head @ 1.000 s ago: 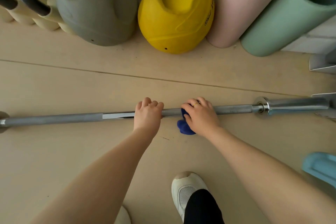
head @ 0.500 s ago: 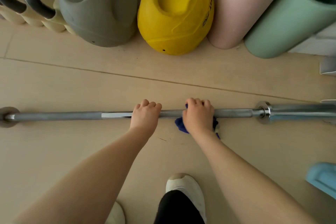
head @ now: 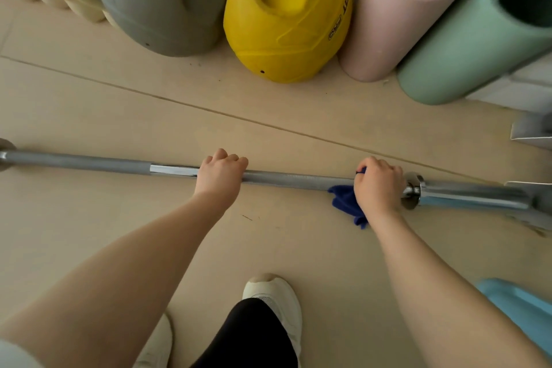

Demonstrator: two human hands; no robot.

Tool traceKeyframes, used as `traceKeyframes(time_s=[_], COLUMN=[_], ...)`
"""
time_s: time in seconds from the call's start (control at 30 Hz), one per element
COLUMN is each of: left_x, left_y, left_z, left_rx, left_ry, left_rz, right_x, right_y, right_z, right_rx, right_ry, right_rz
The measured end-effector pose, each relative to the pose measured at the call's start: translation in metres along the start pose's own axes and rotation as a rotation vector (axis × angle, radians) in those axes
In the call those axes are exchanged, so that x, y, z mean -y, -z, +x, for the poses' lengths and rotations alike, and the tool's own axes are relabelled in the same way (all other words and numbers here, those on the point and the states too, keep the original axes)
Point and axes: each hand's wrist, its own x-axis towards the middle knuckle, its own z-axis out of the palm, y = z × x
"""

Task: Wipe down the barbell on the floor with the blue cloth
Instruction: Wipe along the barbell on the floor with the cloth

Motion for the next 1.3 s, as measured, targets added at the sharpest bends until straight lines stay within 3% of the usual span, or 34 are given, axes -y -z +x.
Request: traceKeyframes(time_s=[0.07,0.33,0.43,0.6,0.8,1.0,1.2,1.3], left_x=[-0.001,0.025,0.048,0.079,0.131,0.186,0.222,0.235], left_y=[-0.001,0.012,0.021,0.013,-0.002,-0.012,-0.017,-0.018], left_z=[-0.001,-0.012,-0.019,-0.024,-0.027,-0.023,-0.017,-0.013], left_rx=[0.009,0.066,0.099,0.092,0.077,0.095,0.117,0.117], left_ry=[0.034,-0.052,0.092,0.232,0.236,0.246,0.133,0.025], left_rz=[-0.023,-0.013,-0.032,-0.153,-0.148,-0.125,-0.031,0.030], right_x=[0.024,0.161,0.161,0.126,0.163,0.205,0.292,0.299], right_y=[-0.002,-0.054,-0.054,-0.049,-0.055,-0.066,-0.087,-0.091], right_z=[-0.004,-0.062,-0.058,-0.044,-0.047,-0.063,-0.101,-0.102], right_rx=[0.035,0.172,0.177,0.035,0.191,0.219,0.339,0.254], right_ry=[0.019,0.500,0.588,0.611,0.425,0.443,0.771,0.853], right_rz=[0.055,0.142,0.128,0.084,0.099,-0.018,0.006,-0.087])
